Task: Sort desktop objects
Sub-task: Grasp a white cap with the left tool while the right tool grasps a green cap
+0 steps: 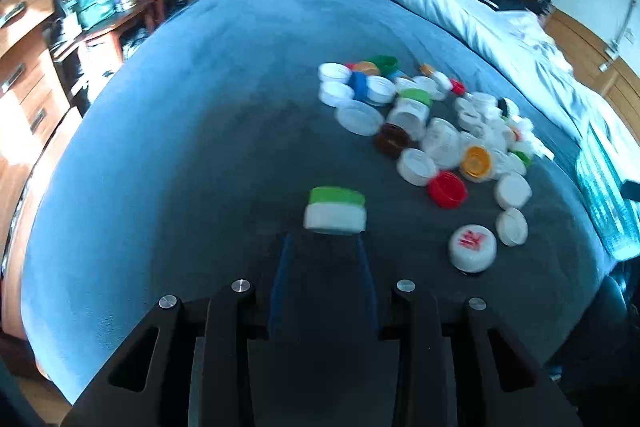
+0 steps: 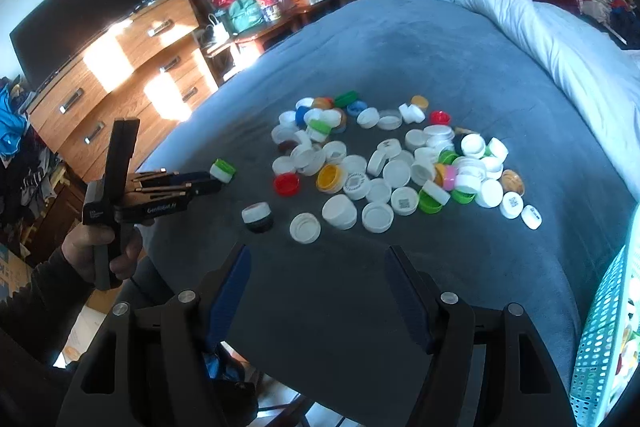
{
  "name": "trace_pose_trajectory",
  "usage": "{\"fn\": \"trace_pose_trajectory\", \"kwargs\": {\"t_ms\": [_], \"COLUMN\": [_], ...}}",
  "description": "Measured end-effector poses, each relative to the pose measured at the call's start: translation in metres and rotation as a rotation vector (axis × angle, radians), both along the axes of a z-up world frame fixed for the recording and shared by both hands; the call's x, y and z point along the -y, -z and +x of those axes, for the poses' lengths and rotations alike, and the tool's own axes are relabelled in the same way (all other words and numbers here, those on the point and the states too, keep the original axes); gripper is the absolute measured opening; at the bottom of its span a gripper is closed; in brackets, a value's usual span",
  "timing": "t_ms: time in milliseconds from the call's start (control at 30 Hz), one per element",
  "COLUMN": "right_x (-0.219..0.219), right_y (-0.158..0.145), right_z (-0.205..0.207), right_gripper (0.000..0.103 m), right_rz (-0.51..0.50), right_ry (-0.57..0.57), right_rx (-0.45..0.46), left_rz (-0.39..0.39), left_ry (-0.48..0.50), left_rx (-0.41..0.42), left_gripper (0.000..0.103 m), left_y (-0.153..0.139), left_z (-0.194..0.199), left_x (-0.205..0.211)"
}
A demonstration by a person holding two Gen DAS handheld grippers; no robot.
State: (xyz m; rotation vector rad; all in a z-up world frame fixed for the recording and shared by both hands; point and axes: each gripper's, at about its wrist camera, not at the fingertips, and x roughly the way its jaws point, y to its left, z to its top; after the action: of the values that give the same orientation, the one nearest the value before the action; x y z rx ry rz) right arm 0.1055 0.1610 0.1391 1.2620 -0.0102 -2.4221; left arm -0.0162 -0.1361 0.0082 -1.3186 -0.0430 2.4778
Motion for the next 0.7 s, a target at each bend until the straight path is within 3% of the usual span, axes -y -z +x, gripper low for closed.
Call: {"fn": "trace_pose_trajectory", "kwargs": {"t_ms": [233,333,400,433,467,633,700], "right_x": [0.008,0.012,0.015,0.017,0.018,0.017,0.018], "right_y": [0.003,0.004,0.006,0.006,0.005,0.003,0.004], "right_z": [-0.001,-0.003,-0.005,-0.005,-0.006,-0.012,-0.018], "right_gripper": [0.074,0.074,0.074,0.074,0.074,0.074,0.074], "right_rz": [0.005,0.007,0.003,0.000,0.000,-0.035,-0.051], "right_ry": [-0.022,-0.027,-0.034,-0.039,-0.042,-0.034,-0.034], "right_rx": [0.011,0.017,0.026,0.028,0.025,0.021,0.028], "left_rz": [0.004,-0.011,-0.034,-0.024,-0.016,0.005,0.027], "left_ry": [-0.009,-0.025,-0.029,-0.012,0.006,0.137,0.129], "left_rx": [-0.043,-0.061,-0.032,-0.003,0.007,0.032,0.028], "left_gripper": [0.029,0.044,0.042,0.030,0.028,0.028,0.028], "left_y": [-0.003,-0.006,0.000,0.003,0.004,0.008,0.005], "left_z": [-0.006,-0.012,-0.018,-0.019,-0.016,0.014,0.023], "left_x": [-0.005,-0.009,-0.012,-0.011,-0.011,-0.012,-0.005]}}
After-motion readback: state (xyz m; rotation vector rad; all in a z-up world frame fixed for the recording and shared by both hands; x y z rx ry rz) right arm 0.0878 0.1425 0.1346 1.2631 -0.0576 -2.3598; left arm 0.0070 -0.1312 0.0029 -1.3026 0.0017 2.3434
